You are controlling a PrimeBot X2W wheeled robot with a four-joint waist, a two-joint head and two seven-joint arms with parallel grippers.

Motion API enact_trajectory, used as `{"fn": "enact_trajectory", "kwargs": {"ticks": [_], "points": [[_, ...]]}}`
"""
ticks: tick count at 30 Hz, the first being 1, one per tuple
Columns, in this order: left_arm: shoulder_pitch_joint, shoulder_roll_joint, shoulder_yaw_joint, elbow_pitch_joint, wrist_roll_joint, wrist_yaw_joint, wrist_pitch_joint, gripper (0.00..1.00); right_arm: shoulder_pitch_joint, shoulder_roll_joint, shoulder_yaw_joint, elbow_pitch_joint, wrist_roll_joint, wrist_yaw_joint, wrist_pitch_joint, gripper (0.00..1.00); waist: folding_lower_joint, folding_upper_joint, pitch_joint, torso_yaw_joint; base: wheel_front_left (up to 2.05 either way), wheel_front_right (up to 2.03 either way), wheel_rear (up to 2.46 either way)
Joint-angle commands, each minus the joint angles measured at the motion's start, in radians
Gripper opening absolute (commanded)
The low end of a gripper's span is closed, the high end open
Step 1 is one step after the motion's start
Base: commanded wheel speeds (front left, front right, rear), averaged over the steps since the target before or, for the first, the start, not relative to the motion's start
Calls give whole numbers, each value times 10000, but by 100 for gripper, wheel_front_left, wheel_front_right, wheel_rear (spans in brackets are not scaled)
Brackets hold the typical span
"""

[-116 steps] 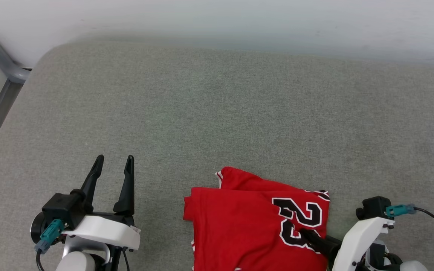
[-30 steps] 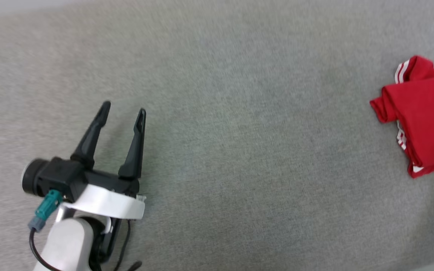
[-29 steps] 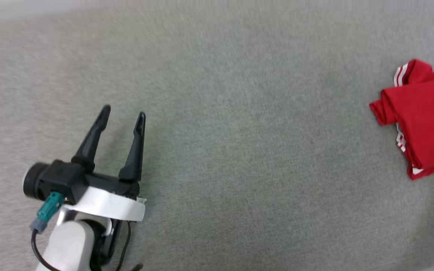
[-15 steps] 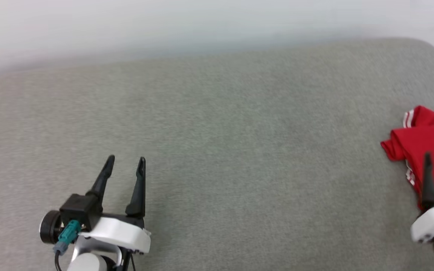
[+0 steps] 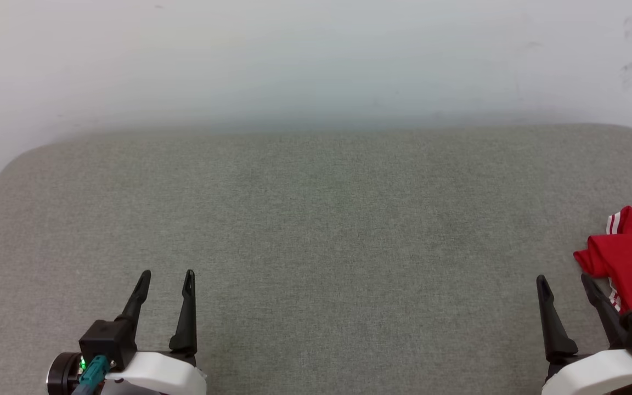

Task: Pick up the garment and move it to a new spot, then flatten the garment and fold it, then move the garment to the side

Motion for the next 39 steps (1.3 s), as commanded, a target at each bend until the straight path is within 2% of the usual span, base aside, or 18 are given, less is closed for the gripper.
{"fn": "enact_trajectory", "kwargs": {"ticks": [1, 9, 24, 25, 29, 39], "points": [[135, -23, 12, -9, 97, -29, -61, 100, 165, 26, 62, -96, 66, -12, 28, 100, 2, -1, -136, 100, 0, 0, 0], [462, -229, 173, 66, 308, -251, -63, 100, 504, 29, 286, -527, 345, -10, 88, 100, 2, -1, -275, 138, 0, 0, 0], [247, -431, 333, 446, 398, -617, -65, 100, 278, 31, 316, -511, 197, -10, 92, 100, 2, -1, -228, 107, 0, 0, 0], [238, -449, 343, 460, 395, -627, -65, 0, 266, 31, 310, -517, 192, -12, 88, 0, 2, -1, -226, 112, 0, 0, 0], [513, -470, 301, 753, 333, -614, 55, 0, 463, 8, 361, -128, 319, 0, 91, 0, 3, -1, -225, 108, 0, 0, 0], [270, -593, 610, 831, -1517, -737, 580, 0, 110, -50, 401, 323, 2390, -1, 160, 0, 3, -1, -218, 112, 0, 0, 0]]}}
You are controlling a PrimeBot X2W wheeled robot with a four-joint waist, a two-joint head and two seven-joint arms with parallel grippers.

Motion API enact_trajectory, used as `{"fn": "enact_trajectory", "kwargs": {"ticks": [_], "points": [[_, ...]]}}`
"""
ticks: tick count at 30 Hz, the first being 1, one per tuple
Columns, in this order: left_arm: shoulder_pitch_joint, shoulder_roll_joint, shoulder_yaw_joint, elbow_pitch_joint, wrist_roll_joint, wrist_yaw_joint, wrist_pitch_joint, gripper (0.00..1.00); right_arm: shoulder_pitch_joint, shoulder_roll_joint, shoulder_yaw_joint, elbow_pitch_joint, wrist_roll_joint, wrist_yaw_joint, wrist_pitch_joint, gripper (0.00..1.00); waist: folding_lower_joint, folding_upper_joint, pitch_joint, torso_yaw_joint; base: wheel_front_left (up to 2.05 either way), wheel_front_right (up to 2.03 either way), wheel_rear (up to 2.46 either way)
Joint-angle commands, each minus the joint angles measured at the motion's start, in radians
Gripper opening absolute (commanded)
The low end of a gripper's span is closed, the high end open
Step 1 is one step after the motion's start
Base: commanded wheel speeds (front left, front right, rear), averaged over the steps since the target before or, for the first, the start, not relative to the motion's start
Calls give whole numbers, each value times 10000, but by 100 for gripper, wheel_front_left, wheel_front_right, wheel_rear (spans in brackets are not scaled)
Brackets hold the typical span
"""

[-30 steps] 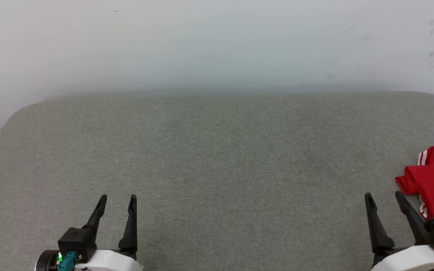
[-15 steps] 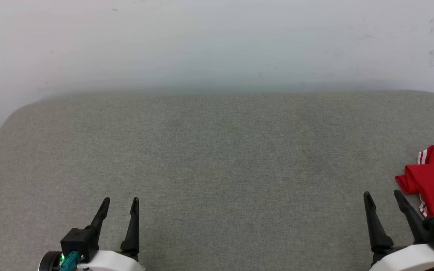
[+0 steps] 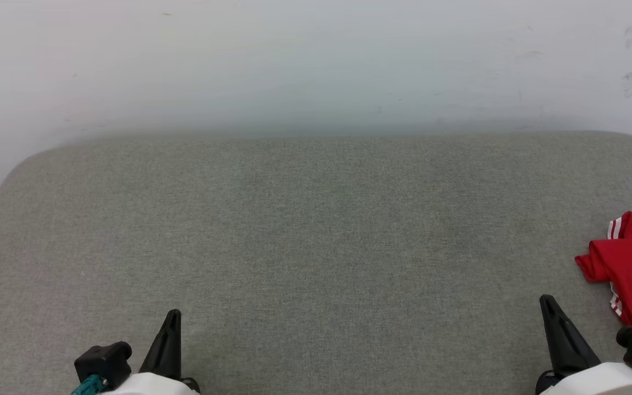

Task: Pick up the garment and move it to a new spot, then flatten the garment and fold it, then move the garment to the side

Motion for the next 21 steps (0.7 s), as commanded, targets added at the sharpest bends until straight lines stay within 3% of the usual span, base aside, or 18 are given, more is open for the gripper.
{"fn": "enact_trajectory", "kwargs": {"ticks": [1, 21], "points": [[-332, 10, 115, -128, -447, -51, 95, 0, -335, -63, 9, -32, 508, -1, 4, 0, 0, 0, 1, 1, 0, 0, 0], [-669, -191, 545, -62, -3401, -248, 874, 0, -909, -130, 36, 706, 3745, -2, 147, 0, 0, 0, 15, 7, 0, 0, 0]]}}
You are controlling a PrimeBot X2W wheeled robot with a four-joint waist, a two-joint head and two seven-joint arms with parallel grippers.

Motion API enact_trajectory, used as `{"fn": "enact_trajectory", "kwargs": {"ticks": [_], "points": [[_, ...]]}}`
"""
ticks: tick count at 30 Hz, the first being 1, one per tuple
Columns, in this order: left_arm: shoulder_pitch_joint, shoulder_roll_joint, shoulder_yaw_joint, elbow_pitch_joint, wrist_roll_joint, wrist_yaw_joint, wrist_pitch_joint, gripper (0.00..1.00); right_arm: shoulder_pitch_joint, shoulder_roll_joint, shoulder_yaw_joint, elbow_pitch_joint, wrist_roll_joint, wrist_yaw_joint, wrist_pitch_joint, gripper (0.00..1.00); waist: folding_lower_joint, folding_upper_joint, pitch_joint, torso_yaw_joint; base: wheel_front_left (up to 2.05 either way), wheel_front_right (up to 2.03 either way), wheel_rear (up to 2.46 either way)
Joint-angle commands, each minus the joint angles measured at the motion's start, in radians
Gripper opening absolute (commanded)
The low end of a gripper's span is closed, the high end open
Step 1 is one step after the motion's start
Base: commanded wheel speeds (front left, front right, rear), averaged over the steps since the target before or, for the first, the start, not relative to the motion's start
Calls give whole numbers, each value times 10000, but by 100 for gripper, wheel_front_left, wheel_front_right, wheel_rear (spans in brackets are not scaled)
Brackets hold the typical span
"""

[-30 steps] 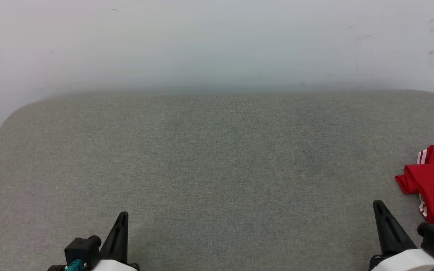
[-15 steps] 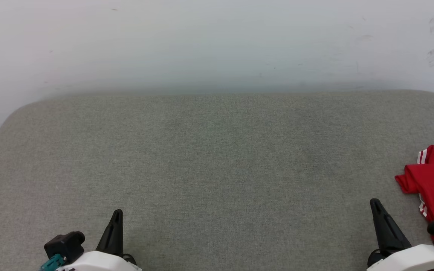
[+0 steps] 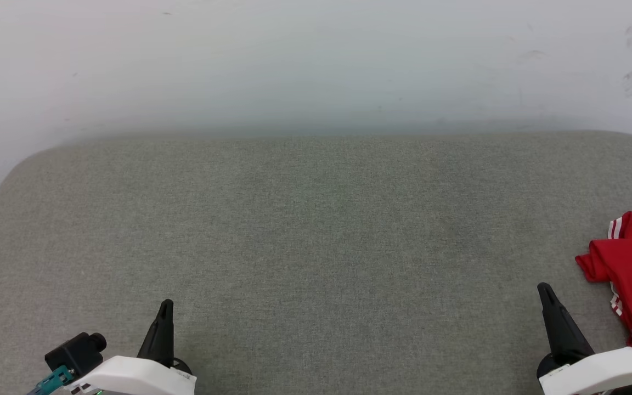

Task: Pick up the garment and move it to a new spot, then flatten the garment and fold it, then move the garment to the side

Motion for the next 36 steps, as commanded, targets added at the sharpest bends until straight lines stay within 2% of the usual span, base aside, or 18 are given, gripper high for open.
{"fn": "enact_trajectory", "kwargs": {"ticks": [1, 19, 36], "points": [[-300, -12, 86, -104, -254, -60, 66, 0, -310, -84, 6, -62, 297, 0, 36, 0, -1, 0, 1, 0, 0, 0, 0], [-573, -167, 451, -30, -2623, -217, 707, 0, -772, -109, -12, 531, 2864, -1, 173, 0, -1, 0, 14, 7, 0, 0, 0], [-778, -297, 724, 30, -4398, -344, 1199, 0, -1122, -109, -46, 989, 4775, -2, 295, 0, -1, 0, 26, 13, 0, 0, 0]]}}
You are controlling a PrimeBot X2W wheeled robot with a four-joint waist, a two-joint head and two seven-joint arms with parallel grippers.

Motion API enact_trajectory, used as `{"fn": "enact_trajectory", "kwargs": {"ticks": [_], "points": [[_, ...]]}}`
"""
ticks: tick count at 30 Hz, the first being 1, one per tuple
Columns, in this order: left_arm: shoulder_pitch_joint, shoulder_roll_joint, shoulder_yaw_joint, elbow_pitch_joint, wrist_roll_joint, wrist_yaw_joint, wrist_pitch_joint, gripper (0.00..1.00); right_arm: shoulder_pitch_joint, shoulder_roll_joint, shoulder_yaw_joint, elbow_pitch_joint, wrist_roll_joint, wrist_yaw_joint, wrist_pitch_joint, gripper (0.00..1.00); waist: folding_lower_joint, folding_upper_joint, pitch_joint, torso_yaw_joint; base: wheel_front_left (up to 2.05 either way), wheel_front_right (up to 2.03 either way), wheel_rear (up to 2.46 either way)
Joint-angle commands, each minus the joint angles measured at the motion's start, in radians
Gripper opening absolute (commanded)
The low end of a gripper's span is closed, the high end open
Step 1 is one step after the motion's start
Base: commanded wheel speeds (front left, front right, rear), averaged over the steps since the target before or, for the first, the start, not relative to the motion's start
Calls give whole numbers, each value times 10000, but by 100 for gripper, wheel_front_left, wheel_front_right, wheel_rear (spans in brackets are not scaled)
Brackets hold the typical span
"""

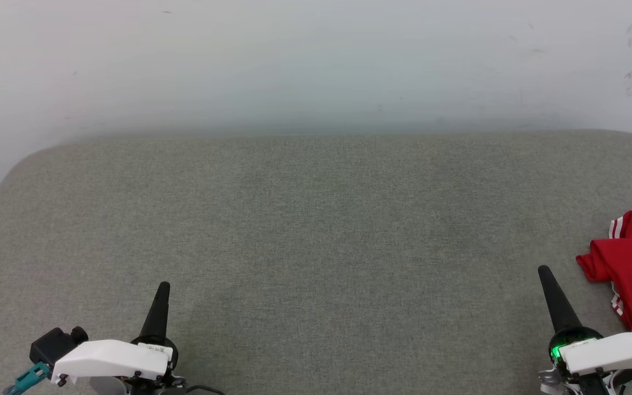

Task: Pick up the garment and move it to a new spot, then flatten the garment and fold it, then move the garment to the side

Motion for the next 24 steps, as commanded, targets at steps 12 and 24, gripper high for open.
{"fn": "enact_trajectory", "kwargs": {"ticks": [12, 24], "points": [[-340, -98, 224, -13, -1225, -138, 332, 0, -483, -61, -42, 244, 1322, -3, 99, 0, -1, 0, 9, 4, 0, 0, 0], [-455, -156, 383, 23, -2226, -200, 607, 0, -661, -48, -76, 500, 2386, -3, 179, 0, -1, 0, 17, 9, 0, 0, 0]]}}
